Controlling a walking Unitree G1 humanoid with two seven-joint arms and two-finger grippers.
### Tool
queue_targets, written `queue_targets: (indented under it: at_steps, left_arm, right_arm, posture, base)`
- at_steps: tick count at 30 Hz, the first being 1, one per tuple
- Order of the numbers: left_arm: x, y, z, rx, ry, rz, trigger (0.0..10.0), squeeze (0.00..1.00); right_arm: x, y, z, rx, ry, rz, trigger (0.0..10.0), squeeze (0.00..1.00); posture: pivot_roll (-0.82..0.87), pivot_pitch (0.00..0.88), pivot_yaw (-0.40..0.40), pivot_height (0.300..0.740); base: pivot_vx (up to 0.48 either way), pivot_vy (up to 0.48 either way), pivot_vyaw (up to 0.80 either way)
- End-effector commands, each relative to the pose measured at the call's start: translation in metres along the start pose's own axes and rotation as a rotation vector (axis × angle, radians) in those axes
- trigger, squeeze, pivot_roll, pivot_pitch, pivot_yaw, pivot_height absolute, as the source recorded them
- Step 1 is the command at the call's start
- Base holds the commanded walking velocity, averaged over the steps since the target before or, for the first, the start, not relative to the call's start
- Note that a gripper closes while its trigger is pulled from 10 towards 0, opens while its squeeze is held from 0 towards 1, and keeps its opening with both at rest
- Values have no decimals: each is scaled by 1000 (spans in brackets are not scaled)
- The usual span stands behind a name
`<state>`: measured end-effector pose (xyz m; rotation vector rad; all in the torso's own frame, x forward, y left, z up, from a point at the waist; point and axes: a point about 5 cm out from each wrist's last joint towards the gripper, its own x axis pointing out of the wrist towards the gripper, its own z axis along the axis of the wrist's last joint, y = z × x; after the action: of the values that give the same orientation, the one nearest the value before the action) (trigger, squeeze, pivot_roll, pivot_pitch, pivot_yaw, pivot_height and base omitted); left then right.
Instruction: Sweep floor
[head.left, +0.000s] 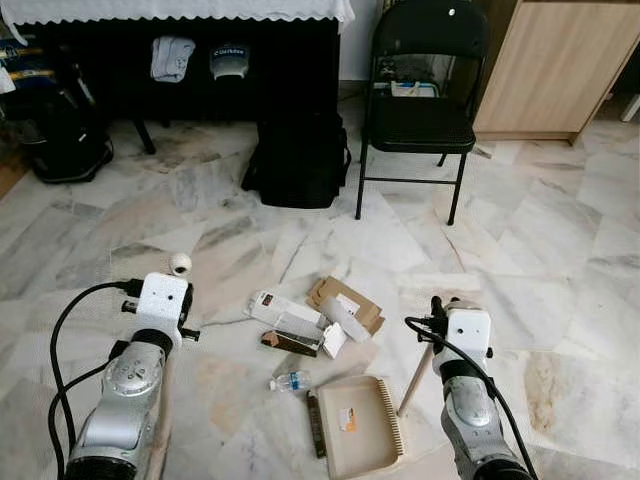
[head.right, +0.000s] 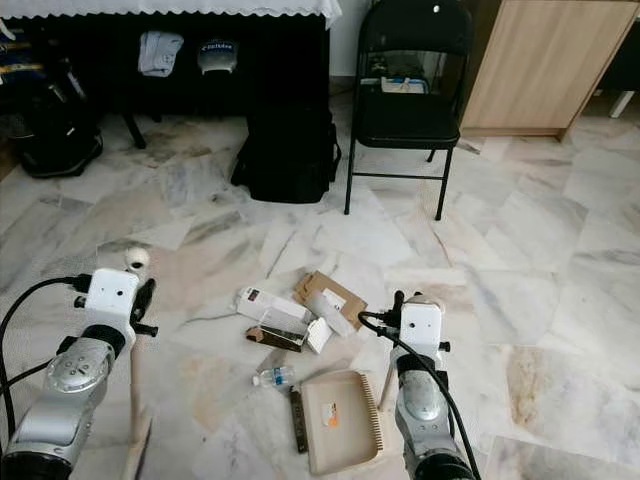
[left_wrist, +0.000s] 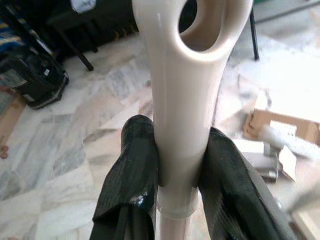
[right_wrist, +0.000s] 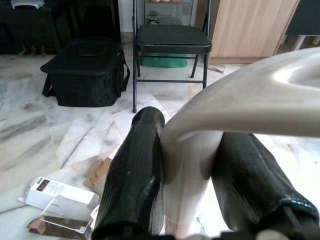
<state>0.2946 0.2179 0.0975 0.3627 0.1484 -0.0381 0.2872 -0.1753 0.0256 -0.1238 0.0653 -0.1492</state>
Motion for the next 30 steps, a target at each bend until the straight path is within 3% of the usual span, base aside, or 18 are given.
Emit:
queue_targets:
  at_steps: [1, 9, 17, 30]
  left_arm:
    - [3, 1, 13, 40, -25, -32, 10000, 0]
    - [1, -20, 19, -36, 24, -267, 10000, 0]
    - [-4, -29, 27, -101, 13, -405, 10000, 0]
    - [-6, -37, 48, -288, -57, -458, 10000, 0]
  right_arm:
    - [-11, -9, -21, -48, 114, -13, 10000, 0]
    - [-5, -11, -16, -51, 100, -20, 10000, 0]
    - [-2, -13, -14, -54, 99, -25, 10000, 0]
    - [0, -16, -12, -59, 98, -27, 10000, 0]
  posture:
    - [136, 132, 13, 740]
    - [133, 126, 9, 740]
    - [129, 121, 6, 740]
    - [126, 118, 1, 740]
  base:
    - [0, 0, 0]
    - [0, 0, 0]
    - [0, 0, 0]
    - [0, 0, 0]
